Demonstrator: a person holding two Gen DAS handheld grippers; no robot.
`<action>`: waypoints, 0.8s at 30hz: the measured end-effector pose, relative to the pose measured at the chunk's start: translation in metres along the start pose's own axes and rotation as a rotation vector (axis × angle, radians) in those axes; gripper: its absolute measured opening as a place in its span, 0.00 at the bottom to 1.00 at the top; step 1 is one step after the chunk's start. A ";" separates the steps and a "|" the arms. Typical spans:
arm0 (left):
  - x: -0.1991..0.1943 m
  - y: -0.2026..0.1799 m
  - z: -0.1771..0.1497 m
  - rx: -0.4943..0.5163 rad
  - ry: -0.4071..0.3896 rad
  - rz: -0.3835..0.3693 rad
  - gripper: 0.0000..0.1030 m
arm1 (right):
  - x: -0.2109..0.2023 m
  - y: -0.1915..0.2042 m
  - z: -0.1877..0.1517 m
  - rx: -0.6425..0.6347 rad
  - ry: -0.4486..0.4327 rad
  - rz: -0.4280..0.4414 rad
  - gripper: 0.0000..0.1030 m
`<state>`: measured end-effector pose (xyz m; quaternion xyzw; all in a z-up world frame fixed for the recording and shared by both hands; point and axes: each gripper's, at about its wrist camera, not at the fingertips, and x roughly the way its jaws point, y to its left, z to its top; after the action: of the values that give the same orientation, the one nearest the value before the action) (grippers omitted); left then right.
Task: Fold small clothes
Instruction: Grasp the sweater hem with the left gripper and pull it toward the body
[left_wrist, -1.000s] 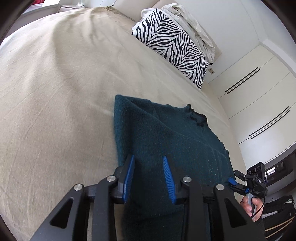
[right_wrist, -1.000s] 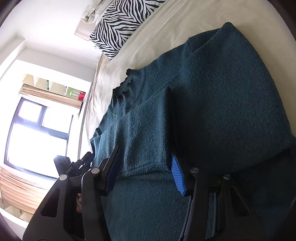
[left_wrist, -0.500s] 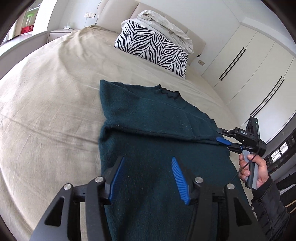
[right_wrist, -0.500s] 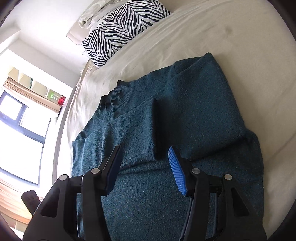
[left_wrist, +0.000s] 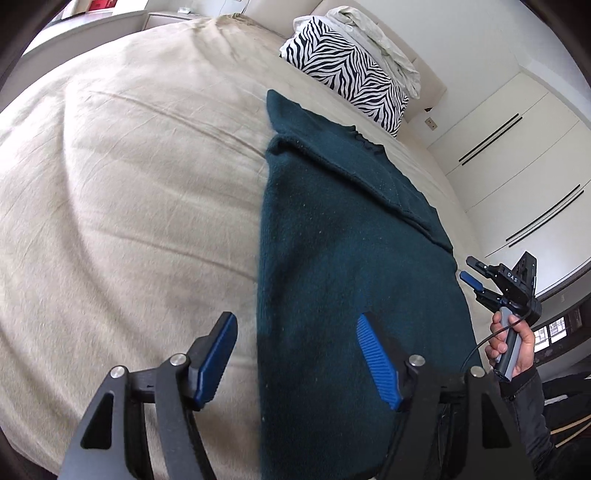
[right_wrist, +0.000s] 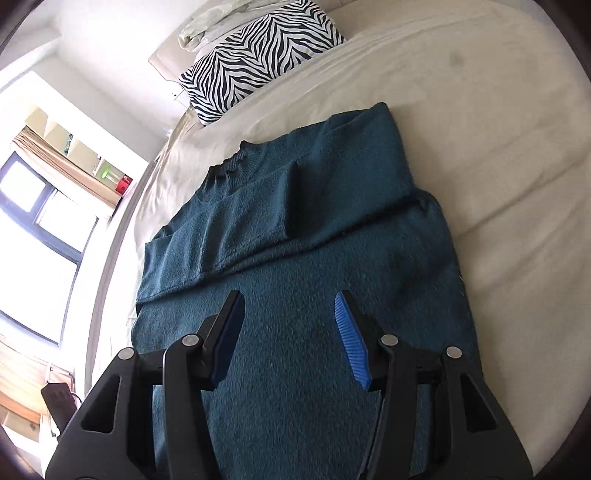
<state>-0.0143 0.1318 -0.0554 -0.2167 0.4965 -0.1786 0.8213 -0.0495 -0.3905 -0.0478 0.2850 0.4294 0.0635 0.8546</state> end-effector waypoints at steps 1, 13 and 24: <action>-0.001 0.004 -0.006 -0.011 0.024 0.003 0.68 | -0.008 -0.005 -0.011 0.004 0.001 0.000 0.48; -0.004 -0.006 -0.057 0.014 0.188 0.019 0.65 | -0.080 -0.053 -0.107 0.083 0.017 -0.040 0.48; -0.001 0.003 -0.064 -0.044 0.267 -0.004 0.47 | -0.112 -0.075 -0.124 0.126 0.029 -0.058 0.48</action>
<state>-0.0717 0.1235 -0.0824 -0.2100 0.6049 -0.1968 0.7425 -0.2246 -0.4384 -0.0684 0.3248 0.4529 0.0158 0.8302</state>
